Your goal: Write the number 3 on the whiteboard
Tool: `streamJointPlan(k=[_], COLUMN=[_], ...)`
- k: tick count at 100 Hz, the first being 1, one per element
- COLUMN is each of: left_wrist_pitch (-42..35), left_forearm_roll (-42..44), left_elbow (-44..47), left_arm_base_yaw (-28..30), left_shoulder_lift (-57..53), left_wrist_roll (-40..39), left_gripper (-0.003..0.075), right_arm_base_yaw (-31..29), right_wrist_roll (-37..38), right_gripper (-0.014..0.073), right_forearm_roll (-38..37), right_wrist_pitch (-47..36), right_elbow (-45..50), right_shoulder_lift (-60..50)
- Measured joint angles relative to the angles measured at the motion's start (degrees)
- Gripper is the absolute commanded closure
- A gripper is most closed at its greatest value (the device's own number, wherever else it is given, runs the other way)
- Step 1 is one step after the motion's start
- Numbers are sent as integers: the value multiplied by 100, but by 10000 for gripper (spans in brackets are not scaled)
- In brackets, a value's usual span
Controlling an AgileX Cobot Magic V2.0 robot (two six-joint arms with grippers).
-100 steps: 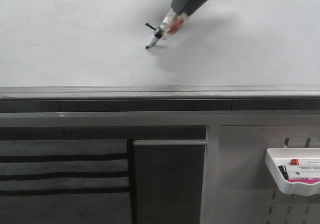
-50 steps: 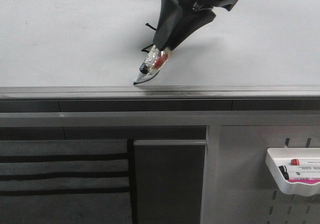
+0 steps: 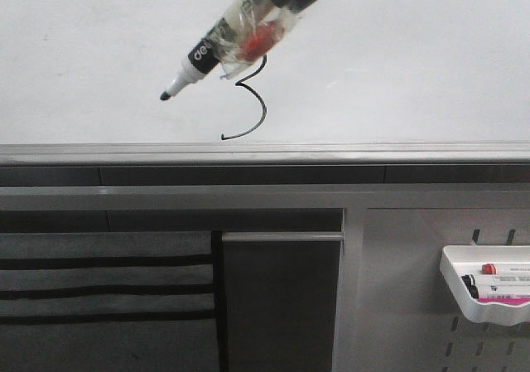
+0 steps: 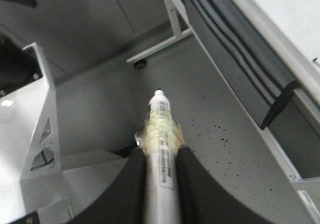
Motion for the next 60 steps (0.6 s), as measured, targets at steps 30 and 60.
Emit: streamJointPlan(k=[30,60], left_wrist_pitch=[366,104], left_forearm_roll=[-220,-243], left_elbow=[-550,-1227], left_arm_base_yaw=[-1443,-2293], left_shoulder_lift=[1290,2445], left_wrist_roll=[761,797], left_gripper=[300,300], right_arm_base_yaw=[27,36], right_wrist_roll=[-722,-986], right_gripper=[573,573], right_forearm_roll=[-69,-128], right_wrist_pitch=[818,769], right_elbow=[108,108], right_shoulder_lift=[-579,-579])
